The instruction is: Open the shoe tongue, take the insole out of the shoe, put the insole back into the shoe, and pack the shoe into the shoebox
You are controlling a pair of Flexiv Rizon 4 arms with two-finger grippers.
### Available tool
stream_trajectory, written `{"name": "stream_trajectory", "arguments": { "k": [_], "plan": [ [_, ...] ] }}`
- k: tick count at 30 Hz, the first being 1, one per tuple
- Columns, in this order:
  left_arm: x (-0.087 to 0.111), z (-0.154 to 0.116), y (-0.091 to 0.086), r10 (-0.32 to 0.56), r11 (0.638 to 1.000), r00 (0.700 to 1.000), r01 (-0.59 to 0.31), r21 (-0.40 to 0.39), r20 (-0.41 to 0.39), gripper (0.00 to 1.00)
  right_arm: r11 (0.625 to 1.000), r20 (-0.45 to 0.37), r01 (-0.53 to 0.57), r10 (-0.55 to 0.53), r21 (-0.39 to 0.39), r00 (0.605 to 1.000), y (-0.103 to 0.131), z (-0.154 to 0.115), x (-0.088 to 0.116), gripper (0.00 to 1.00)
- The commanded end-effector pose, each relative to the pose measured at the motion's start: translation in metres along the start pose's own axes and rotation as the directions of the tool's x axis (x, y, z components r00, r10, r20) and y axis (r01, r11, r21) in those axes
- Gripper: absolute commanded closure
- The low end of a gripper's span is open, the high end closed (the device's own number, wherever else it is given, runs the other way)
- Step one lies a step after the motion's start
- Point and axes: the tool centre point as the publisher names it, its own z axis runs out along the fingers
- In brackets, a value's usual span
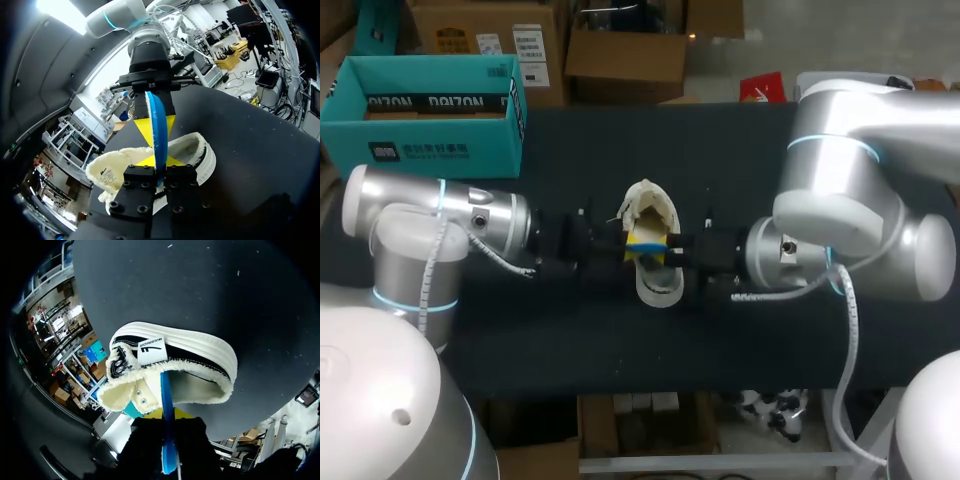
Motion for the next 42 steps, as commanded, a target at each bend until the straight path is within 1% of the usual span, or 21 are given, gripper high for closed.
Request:
{"name": "stream_trajectory", "arguments": {
  "k": [1,6,12,14,17,21,25,35,42],
  "plan": [
    [-0.003,0.011,0.003,-0.001,1.000,1.000,0.001,-0.009,0.001,1.00,1.000,-0.010,-0.002,0.002,-0.009,1.000,0.004,0.009,0.001,1.00],
    [-0.008,0.019,0.013,-0.009,1.000,1.000,0.009,-0.027,-0.002,1.00,1.000,-0.014,-0.015,0.015,-0.010,1.000,0.014,0.015,0.004,1.00],
    [-0.007,0.022,0.019,-0.026,0.999,1.000,0.026,-0.020,-0.009,1.00,1.000,-0.012,-0.027,0.027,-0.014,1.000,0.021,0.021,0.006,1.00],
    [-0.006,0.022,0.019,-0.025,1.000,1.000,0.025,-0.009,-0.017,1.00,0.999,-0.012,-0.029,0.029,-0.014,1.000,0.020,0.021,0.006,1.00],
    [-0.006,0.018,0.014,-0.022,1.000,1.000,0.022,0.011,-0.016,1.00,0.999,-0.011,-0.022,0.022,-0.023,1.000,0.014,0.018,0.006,1.00],
    [-0.006,0.015,0.006,-0.007,1.000,1.000,0.007,0.021,-0.016,1.00,0.999,-0.018,0.000,0.000,-0.038,1.000,0.005,0.011,0.006,1.00],
    [-0.006,0.014,0.003,0.000,1.000,1.000,0.000,0.024,-0.013,1.00,0.999,-0.029,0.015,-0.016,-0.041,0.999,0.001,0.007,0.006,1.00],
    [-0.002,0.018,-0.003,0.025,0.999,1.000,-0.025,0.021,-0.010,1.00,0.998,-0.040,0.048,-0.050,-0.036,0.998,0.008,0.012,0.005,1.00],
    [0.002,0.018,-0.007,0.051,0.999,0.999,-0.051,0.002,-0.009,1.00,0.996,-0.049,0.084,-0.086,-0.039,0.995,0.013,0.017,0.003,1.00]
  ]
}}
